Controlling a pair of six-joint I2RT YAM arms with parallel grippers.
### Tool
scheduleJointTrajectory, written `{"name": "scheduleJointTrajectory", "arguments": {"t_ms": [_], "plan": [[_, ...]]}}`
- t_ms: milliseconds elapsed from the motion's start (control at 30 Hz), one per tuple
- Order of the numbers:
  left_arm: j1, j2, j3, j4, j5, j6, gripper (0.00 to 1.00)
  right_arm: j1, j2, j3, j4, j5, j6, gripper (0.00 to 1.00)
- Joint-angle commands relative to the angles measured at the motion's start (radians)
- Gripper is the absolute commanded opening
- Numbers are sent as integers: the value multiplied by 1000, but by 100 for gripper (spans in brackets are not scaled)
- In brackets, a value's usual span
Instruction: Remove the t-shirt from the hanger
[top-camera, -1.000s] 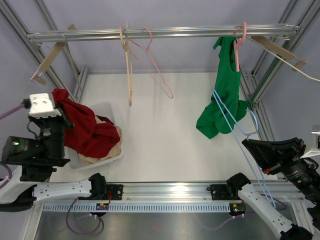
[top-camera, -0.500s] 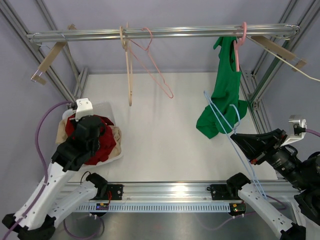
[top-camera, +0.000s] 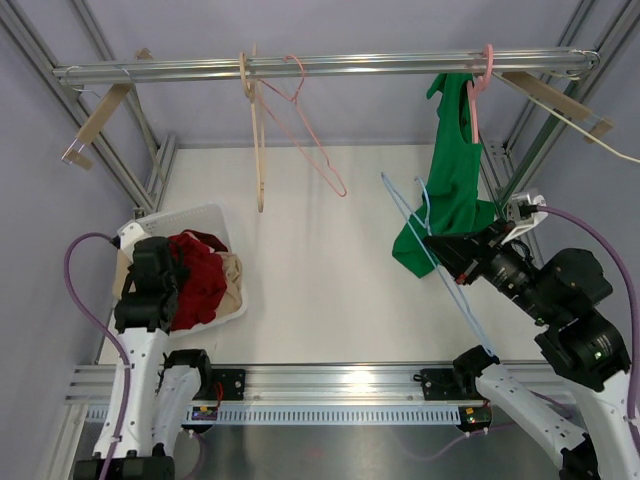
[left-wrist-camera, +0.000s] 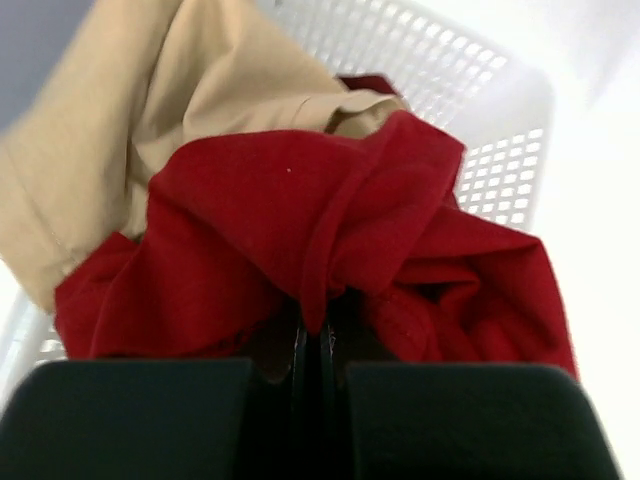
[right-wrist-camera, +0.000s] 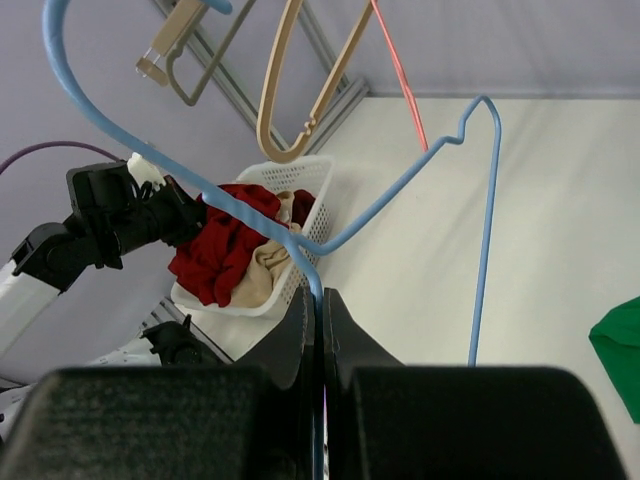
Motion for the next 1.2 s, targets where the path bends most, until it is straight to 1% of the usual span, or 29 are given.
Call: {"name": "scheduleJointTrajectory", "arguments": {"t_ms": [0,33,67,133,167,200,267,300,333,367,400,533,667,733,833,900,933,1033,1133,1167], "plan": [[135,28,-90,104,260,-93,0,9,61,-5,142,30,10,0],[185,59,-95,115,293,-93,0,10,76,-5,153,39,9,0],[201,70,-91,124,323,-90,2,9,89,0,174,53,6,0],[210,81,-65,124,306,-79,12,9,145,12,201,78,1,0],[210,73,-59,127,295,-78,21,9,170,34,222,84,1,0],[213,64,-55,132,292,-72,53,9,223,46,231,90,-1,0],[213,35,-39,130,300,-59,85,9,277,86,263,105,-4,0],[215,26,-31,127,301,-43,96,9,331,98,273,120,-5,0],[213,12,-8,115,300,-35,99,7,360,113,288,122,-10,0],[215,-22,4,113,297,-27,99,7,386,153,291,118,-11,0],[213,-40,17,109,291,-18,99,6,447,176,294,102,-11,0],[213,-99,90,81,272,-32,99,-2,585,313,300,73,-11,0],[209,-110,133,75,274,-39,99,-30,710,455,293,76,1,0],[192,-105,162,77,291,-32,99,-43,765,483,303,56,16,0],[168,-116,196,80,356,-16,99,-63,817,523,340,13,56,0],[148,-119,219,80,396,2,99,-65,862,567,340,7,67,0],[137,-120,249,77,444,14,99,-65,895,601,334,4,71,0],[123,-120,300,81,505,23,99,-67,941,644,317,1,75,0],[111,-123,322,90,611,23,99,-68,968,652,326,9,82,0],[105,-131,323,100,690,34,99,-70,968,640,331,4,84,0]]}}
